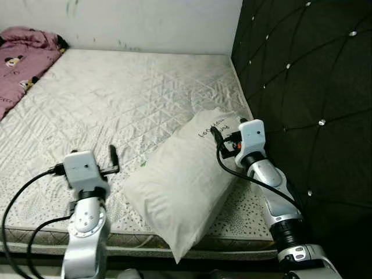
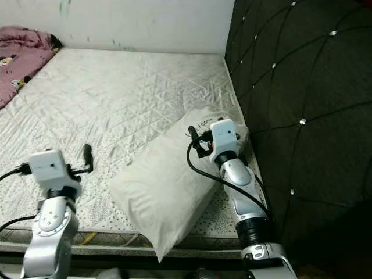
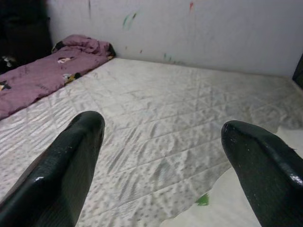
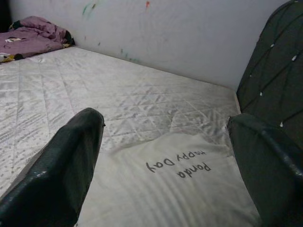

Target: Clean up the room

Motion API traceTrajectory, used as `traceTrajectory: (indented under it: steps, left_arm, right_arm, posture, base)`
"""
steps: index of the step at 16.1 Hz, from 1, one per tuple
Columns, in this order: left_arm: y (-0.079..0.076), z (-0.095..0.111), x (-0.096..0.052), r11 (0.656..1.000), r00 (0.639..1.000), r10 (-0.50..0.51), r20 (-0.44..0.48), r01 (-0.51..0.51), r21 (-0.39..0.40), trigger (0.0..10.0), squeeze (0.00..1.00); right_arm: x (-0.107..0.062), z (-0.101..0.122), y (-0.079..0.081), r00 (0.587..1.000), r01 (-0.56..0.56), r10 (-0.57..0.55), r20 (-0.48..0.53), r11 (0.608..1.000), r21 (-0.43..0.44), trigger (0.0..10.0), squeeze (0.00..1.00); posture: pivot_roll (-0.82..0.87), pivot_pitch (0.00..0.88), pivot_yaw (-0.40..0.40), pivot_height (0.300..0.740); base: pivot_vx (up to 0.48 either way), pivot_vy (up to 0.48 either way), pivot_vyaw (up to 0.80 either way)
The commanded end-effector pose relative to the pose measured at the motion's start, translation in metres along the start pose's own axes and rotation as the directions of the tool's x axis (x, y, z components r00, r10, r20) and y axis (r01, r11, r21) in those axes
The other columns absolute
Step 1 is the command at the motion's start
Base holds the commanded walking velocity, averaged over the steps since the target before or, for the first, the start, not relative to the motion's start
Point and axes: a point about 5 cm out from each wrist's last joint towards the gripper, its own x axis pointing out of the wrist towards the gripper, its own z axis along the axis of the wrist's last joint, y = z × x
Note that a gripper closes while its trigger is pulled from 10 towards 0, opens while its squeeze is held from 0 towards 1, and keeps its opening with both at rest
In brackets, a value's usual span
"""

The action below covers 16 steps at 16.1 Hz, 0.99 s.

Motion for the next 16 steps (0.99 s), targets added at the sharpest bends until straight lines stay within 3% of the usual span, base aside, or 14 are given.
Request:
traceTrajectory:
  steps: [1,4,5,8,11,16]
  left_arm:
    - [0.003,0.005,-0.001,0.999,0.999,-0.034,0.027,0.034,-0.015,10.0,0.00]
    - [0.003,0.010,-0.005,0.998,0.997,-0.051,0.052,0.053,-0.037,10.0,0.00]
    - [0.004,0.011,-0.005,1.000,0.998,-0.015,0.062,0.014,0.020,10.0,0.00]
    - [0.003,0.006,-0.009,0.998,0.999,-0.034,0.015,0.035,-0.050,10.0,0.00]
    - [0.011,0.005,-0.009,1.000,1.000,0.008,0.012,-0.007,-0.026,10.0,0.00]
    - [0.020,0.003,-0.020,1.000,1.000,-0.009,-0.003,0.009,0.003,10.0,0.00]
  right_arm:
    - [0.003,0.004,0.004,1.000,-0.006,0.006,0.012,1.000,0.010,10.0,0.00]
    - [0.003,0.005,0.004,1.000,-0.002,0.002,0.014,1.000,0.025,10.0,0.00]
    - [0.002,0.005,0.004,1.000,-0.002,0.002,0.014,1.000,0.027,10.0,0.00]
    - [0.003,0.004,0.003,1.000,0.008,-0.008,0.003,0.997,0.074,10.0,0.00]
    - [0.004,0.008,0.006,1.000,-0.007,0.006,0.010,0.996,0.085,10.0,0.00]
    - [-0.002,0.012,0.001,1.000,0.029,-0.029,0.003,0.996,0.090,10.0,0.00]
  posture:
    - [-0.04,0.000,-0.035,0.740]
    - [-0.04,0.000,-0.035,0.740]
    - [-0.04,0.000,-0.035,0.740]
    - [-0.04,0.000,-0.041,0.740]
    - [-0.04,0.000,-0.050,0.740]
    - [-0.04,0.000,-0.045,0.740]
  base:
    - [0.000,0.000,0.00]
    - [0.000,0.000,0.00]
    - [0.000,0.000,0.00]
    - [0.000,0.000,0.00]
    - [0.000,0.000,0.00]
    - [0.000,0.000,0.00]
